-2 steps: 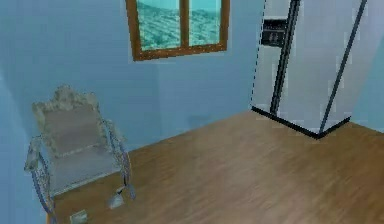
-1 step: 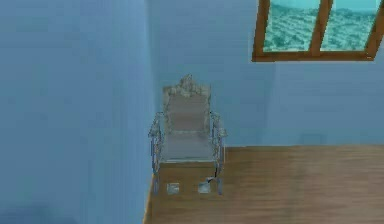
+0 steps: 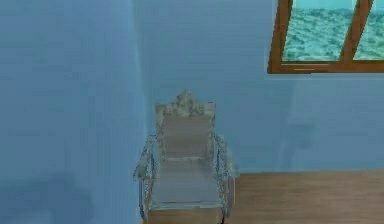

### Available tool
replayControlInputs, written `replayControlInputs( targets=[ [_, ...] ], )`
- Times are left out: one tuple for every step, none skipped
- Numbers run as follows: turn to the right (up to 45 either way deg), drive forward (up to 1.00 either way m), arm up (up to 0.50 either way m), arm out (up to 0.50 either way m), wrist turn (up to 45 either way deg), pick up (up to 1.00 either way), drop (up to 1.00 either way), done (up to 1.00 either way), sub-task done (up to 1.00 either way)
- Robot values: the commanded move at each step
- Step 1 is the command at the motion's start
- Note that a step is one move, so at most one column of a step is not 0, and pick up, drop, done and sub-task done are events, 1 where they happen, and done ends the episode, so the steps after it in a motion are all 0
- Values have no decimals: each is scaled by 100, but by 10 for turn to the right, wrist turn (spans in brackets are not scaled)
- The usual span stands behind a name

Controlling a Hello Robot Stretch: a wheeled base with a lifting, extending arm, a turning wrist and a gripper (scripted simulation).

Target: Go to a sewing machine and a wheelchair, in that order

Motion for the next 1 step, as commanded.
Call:
replayControlInputs(
  targets=[
    [0,0,0,0,0,0,0,100,0]
  ],
)
